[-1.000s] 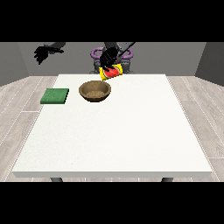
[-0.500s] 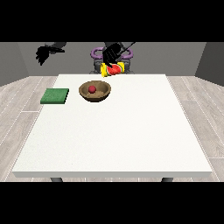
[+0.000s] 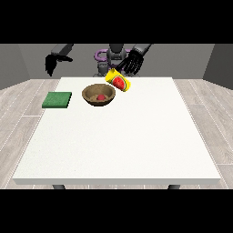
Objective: Pick the cup and pour the ball into the bowl, then pick the bowl and place it on the pad
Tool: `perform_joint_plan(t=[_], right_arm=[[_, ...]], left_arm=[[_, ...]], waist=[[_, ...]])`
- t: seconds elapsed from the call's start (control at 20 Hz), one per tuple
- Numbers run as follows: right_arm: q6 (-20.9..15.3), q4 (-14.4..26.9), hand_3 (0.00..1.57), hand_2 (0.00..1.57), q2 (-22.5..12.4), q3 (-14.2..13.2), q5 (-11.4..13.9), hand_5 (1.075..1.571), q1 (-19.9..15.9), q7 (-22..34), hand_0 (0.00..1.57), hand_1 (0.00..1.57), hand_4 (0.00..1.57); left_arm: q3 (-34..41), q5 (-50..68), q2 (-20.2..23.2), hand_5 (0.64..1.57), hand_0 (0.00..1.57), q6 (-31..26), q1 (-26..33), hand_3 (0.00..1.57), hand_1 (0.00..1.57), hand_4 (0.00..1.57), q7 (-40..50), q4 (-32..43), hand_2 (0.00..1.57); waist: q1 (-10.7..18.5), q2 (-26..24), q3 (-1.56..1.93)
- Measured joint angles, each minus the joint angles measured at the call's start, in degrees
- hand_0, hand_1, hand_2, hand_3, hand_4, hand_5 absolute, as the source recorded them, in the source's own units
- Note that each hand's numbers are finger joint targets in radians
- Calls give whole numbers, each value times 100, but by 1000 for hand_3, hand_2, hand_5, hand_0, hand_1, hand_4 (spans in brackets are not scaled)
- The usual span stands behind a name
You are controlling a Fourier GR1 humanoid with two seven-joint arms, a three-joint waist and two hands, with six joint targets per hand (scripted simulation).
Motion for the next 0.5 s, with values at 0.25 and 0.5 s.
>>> perform_joint_plan(t=[0.25,0.5], right_arm=[[-477,-188,0,0,442,209,174,1571,-281,-8,0,0,252],[-1280,-238,0,0,969,323,436,1570,-504,-130,0,0,309]], left_arm=[[546,2102,-129,1563,0,215,737,0,0,0,-895,-837,0],[637,3689,-168,1564,0,-368,1416,0,0,0,-2224,-1523,0]], waist=[[20,434,3],[418,801,57]])
